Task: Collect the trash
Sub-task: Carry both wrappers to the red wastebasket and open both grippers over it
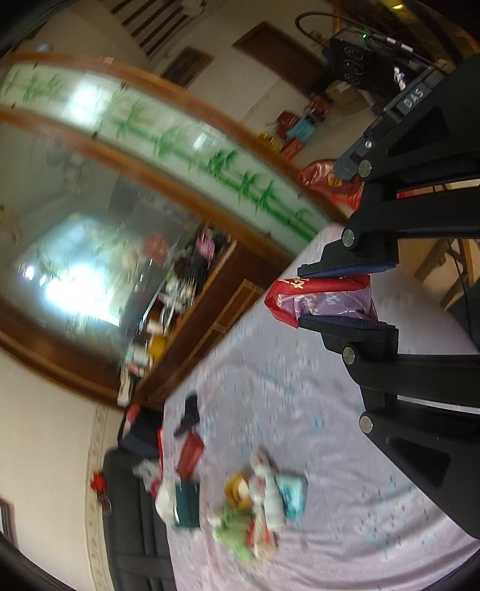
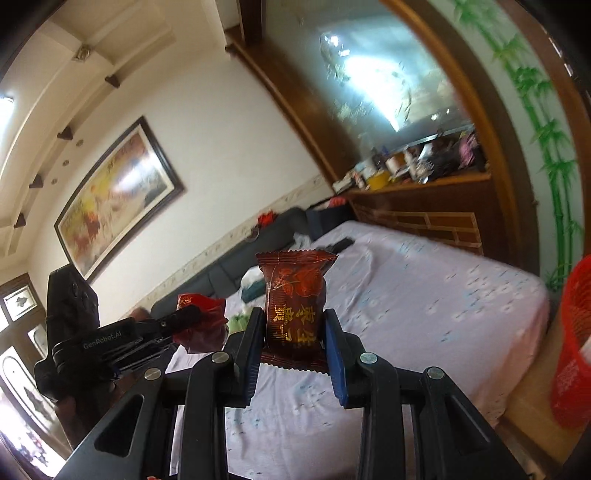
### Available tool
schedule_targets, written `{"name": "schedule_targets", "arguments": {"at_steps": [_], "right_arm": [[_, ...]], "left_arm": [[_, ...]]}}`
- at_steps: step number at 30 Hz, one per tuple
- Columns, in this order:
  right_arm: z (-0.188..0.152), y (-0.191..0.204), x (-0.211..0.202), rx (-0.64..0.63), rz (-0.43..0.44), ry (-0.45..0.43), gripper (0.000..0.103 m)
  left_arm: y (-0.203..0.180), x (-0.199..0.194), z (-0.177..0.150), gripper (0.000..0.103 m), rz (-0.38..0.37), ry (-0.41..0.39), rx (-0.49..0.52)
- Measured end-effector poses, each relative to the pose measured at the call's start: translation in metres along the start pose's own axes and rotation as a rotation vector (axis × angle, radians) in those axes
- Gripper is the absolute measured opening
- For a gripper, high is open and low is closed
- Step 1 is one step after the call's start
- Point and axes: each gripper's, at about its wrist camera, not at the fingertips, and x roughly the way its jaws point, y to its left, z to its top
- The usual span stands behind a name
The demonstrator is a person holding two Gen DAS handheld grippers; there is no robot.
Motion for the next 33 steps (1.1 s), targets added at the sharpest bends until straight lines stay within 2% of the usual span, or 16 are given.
{"name": "schedule_targets", "arguments": {"at_steps": [7, 11, 14, 18, 26, 33], "right_arm": [[0.016, -0.014, -0.063, -0.019, -0.143, -0.115, 0.034], [0.024, -0.031, -0.104, 0.005, -0.237, -0.182, 0.034], [0.032, -0.044, -0.137, 0.014, -0.340, -0.234, 0.034], [0.038, -0.060, -0.173, 0.036, -0.435, -0.292, 0.034], [0.040, -0.084, -0.208, 0.081, -0.536, -0.322, 0.034], [0.041, -0.105, -0.210, 0.135, -0.553, -0.305, 0.034]], "left_arm": [[-0.064, 0.019, 0.002, 0.018, -0.139, 0.027, 0.090], [-0.107, 0.030, 0.000, 0.018, -0.248, 0.056, 0.132], [-0.132, 0.039, -0.003, 0.018, -0.301, 0.063, 0.172], [-0.163, 0.063, -0.008, 0.018, -0.381, 0.126, 0.185], [-0.201, 0.112, -0.019, 0.018, -0.448, 0.226, 0.200], [-0.219, 0.137, -0.031, 0.018, -0.470, 0.276, 0.215]]}}
